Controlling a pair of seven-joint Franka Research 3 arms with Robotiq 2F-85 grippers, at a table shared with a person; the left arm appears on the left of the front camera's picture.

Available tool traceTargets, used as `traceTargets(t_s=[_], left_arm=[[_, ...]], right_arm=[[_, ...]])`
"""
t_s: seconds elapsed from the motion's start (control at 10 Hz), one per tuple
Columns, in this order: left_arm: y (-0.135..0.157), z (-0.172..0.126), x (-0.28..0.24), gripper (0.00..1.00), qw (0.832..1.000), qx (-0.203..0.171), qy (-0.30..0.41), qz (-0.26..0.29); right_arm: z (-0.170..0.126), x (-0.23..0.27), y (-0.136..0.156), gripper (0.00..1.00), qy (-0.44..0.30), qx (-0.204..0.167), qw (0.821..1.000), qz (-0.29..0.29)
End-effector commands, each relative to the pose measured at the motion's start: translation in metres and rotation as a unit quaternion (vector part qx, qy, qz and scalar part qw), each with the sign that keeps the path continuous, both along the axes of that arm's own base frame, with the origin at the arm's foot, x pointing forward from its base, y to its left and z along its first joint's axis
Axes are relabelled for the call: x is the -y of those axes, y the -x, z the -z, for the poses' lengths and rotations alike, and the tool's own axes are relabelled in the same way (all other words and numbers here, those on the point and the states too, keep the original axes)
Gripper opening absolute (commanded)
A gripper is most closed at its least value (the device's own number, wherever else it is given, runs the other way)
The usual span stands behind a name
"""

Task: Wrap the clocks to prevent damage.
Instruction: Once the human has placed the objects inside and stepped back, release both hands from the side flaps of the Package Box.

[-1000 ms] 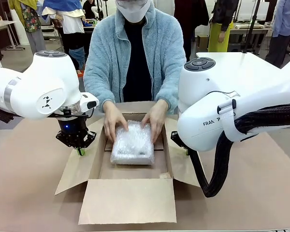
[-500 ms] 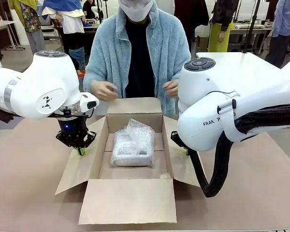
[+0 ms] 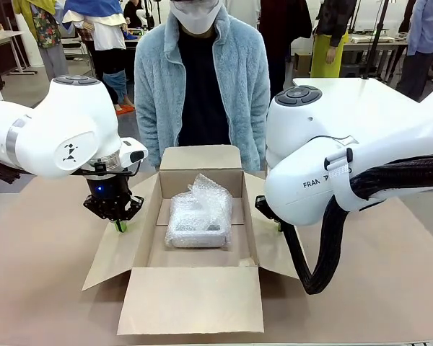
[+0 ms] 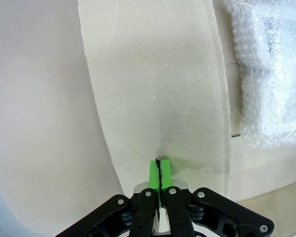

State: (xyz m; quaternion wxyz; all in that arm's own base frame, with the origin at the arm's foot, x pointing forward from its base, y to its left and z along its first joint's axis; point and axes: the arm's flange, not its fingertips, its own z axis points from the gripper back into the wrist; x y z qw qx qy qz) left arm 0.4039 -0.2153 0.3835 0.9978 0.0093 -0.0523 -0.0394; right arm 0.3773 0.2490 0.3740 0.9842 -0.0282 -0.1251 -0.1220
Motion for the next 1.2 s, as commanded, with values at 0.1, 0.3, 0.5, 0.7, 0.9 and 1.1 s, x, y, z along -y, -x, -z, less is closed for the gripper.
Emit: traceTargets(t_s=[0.1,0.3,0.5,0.7,0.9,1.1], left_arm=[[-0.002,-0.014,-0.012,0.00,0.998,0.033,-0.018,0.051],[-0.009,-0.073,-0.038,0.00,0.995,0.017,-0.002,0.102],[-0.001,-0.118,-0.052,0.00,0.977,-0.040,0.015,0.210],[0.004,-0.144,-0.069,0.00,0.951,-0.096,0.010,0.295],[0.019,-0.159,-0.077,0.00,0.957,-0.067,0.010,0.282],[0.012,-0.148,-0.069,0.00,0.954,-0.084,0.024,0.288]], right_arm=[[-0.016,0.012,0.000,0.01,0.022,0.009,0.999,-0.033],[-0.072,0.040,0.011,0.01,0.028,-0.040,0.994,-0.103],[-0.131,0.057,0.032,0.01,0.038,-0.077,0.978,-0.190],[-0.178,0.068,0.055,0.01,-0.004,-0.080,0.955,-0.287],[-0.184,0.070,0.057,0.01,0.014,-0.065,0.970,-0.232],[-0.189,0.068,0.062,0.01,0.006,-0.067,0.958,-0.278]])
